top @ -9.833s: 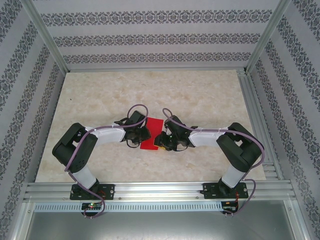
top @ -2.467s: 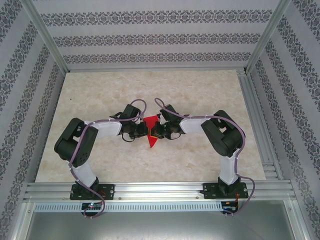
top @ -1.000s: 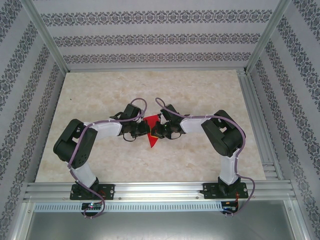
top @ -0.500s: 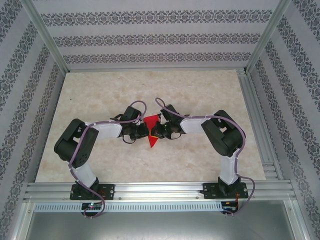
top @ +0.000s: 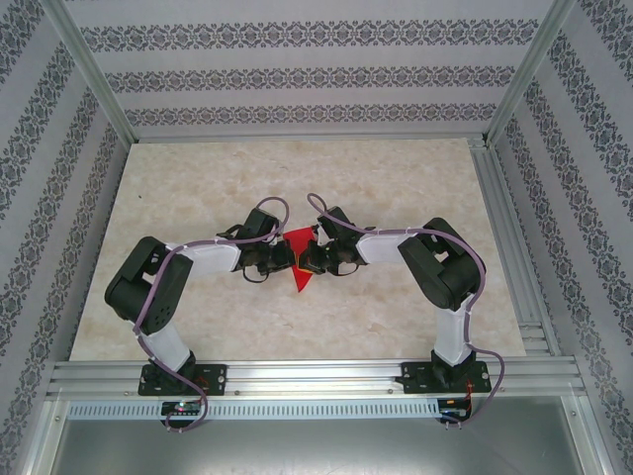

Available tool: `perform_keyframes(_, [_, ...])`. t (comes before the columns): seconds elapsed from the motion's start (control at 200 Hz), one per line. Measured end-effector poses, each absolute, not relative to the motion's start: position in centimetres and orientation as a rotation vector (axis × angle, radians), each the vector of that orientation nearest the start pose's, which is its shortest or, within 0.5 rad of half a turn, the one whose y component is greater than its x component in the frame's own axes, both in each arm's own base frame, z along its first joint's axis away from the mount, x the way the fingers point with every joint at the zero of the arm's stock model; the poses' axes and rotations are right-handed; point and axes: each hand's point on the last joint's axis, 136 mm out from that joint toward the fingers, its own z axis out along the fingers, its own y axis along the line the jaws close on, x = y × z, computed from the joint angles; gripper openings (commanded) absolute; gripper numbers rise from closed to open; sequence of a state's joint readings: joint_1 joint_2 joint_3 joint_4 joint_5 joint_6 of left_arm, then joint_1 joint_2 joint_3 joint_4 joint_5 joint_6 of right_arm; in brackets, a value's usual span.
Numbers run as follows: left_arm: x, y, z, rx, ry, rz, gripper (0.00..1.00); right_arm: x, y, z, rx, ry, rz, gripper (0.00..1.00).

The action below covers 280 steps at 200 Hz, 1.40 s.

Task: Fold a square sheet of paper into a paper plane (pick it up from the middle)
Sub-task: Third fold the triangle at the center of the table.

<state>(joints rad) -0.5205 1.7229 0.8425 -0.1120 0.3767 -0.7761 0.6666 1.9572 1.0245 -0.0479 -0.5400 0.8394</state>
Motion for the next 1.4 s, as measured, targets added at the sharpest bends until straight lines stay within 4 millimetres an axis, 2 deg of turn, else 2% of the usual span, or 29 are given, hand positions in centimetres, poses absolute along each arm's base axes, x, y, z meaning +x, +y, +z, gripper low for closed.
perform_keyframes(0.155, [30.7,-24.8,1.9,-0.209,2.775,-0.905,0.00,28.8,33.9,1.3,0.007,2.853,1.165,0.00])
perform_keyframes(0.505, [30.8,-24.9,1.8,-0.209,2.774,-0.900,0.00,28.7,33.9,1.6,-0.003,2.842,1.184,0.02])
perform_keyframes(0.604, [30.8,-24.9,1.8,-0.209,2.774,-0.900,0.00,28.2,33.9,2.6,-0.032,2.824,1.222,0.05])
perform_keyframes(0.789, [30.8,-24.9,1.8,-0.209,2.775,-0.900,0.00,27.2,34.3,6.2,-0.128,2.735,1.321,0.05])
perform_keyframes(0.864, [30.8,-24.9,1.8,-0.209,2.775,-0.900,0.00,26.5,34.7,6.8,-0.163,2.716,1.349,0.05])
perform_keyframes(1.089, [30.8,-24.9,1.8,-0.208,2.775,-0.900,0.00,24.0,34.8,4.9,-0.192,2.776,1.360,0.05])
perform_keyframes(1.399, [30.8,-24.9,1.8,-0.208,2.775,-0.900,0.00,23.8,34.6,2.5,-0.160,2.834,1.334,0.04])
